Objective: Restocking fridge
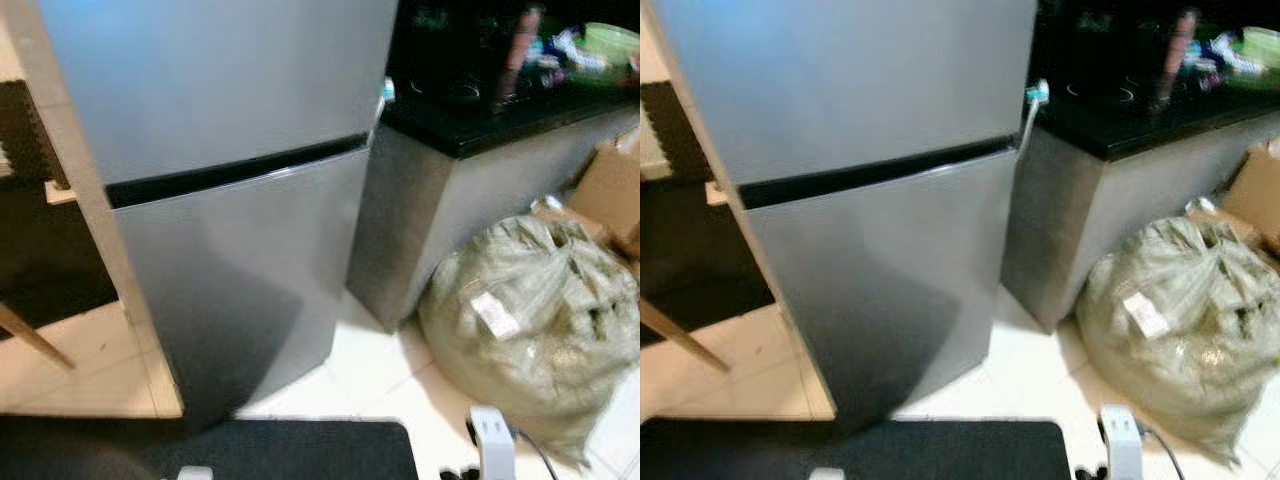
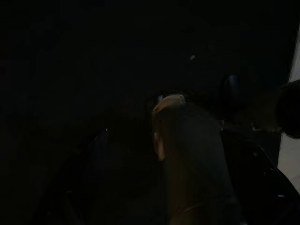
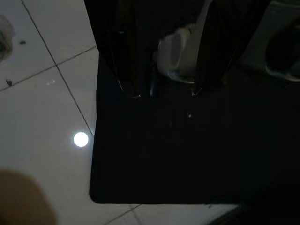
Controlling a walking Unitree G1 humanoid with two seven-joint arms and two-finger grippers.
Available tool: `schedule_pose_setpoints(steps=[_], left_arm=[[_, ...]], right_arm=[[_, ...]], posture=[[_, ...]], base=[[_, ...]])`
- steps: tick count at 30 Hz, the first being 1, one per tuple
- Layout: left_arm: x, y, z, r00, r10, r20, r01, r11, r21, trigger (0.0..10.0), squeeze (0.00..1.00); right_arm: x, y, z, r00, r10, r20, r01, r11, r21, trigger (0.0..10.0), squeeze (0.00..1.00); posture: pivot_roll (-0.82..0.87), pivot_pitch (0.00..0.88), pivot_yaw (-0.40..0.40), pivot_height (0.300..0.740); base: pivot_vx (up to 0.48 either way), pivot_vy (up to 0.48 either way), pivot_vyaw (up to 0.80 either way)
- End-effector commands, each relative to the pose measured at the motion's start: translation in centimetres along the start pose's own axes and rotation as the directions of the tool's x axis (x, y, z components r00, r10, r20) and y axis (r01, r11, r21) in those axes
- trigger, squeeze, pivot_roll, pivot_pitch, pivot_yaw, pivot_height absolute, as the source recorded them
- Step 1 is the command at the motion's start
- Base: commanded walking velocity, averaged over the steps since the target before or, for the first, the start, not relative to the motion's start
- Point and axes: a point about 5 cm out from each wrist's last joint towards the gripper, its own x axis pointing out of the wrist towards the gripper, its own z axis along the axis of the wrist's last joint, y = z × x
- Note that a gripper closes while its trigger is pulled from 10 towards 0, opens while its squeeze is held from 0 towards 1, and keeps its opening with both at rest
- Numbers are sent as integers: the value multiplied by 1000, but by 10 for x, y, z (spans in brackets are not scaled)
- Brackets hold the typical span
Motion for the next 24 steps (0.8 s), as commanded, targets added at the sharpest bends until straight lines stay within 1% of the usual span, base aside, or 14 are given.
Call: schedule_pose_setpoints(steps=[1, 2, 3, 6, 11, 24], left_arm=[[-1, 0, -9, 999, 1, -34, -1, 1000, -1, 10000, 0], [-1, 0, -10, 999, 1, -35, -1, 1000, -1, 10000, 0], [-1, 0, -10, 999, 1, -35, -1, 1000, -1, 10000, 0], [-1, -1, -9, 999, 0, -35, 0, 1000, -1, 10000, 0], [-1, -2, -10, 999, -2, -35, 2, 1000, 0, 10000, 0], [0, -6, -8, 999, -14, -33, 14, 1000, 11, 10000, 0]], right_arm=[[-1, 0, -9, 999, -15, -30, 15, 1000, -14, 10000, 0], [-2, 0, -13, 999, -21, -44, 20, 1000, -16, 10000, 0], [-2, 0, -13, 999, -21, -44, 20, 1000, -16, 10000, 0], [-5, -1, -27, 995, -29, -93, 26, 999, -37, 10000, 0], [-7, 0, -37, 991, -34, -130, 26, 998, -63, 10000, 0], [-7, 0, -38, 989, -38, -145, 23, 994, -105, 10000, 0]], posture=[[-16, 0, -50, 740], [-16, 0, -50, 740], [-16, 0, -50, 740], [-18, 0, -51, 740], [-19, 0, -54, 740], [-21, 0, -58, 740]], base=[[0, 0, 712], [0, 0, 712], [0, 0, 712], [0, 0, 712], [0, 0, 712], [0, 0, 714]])
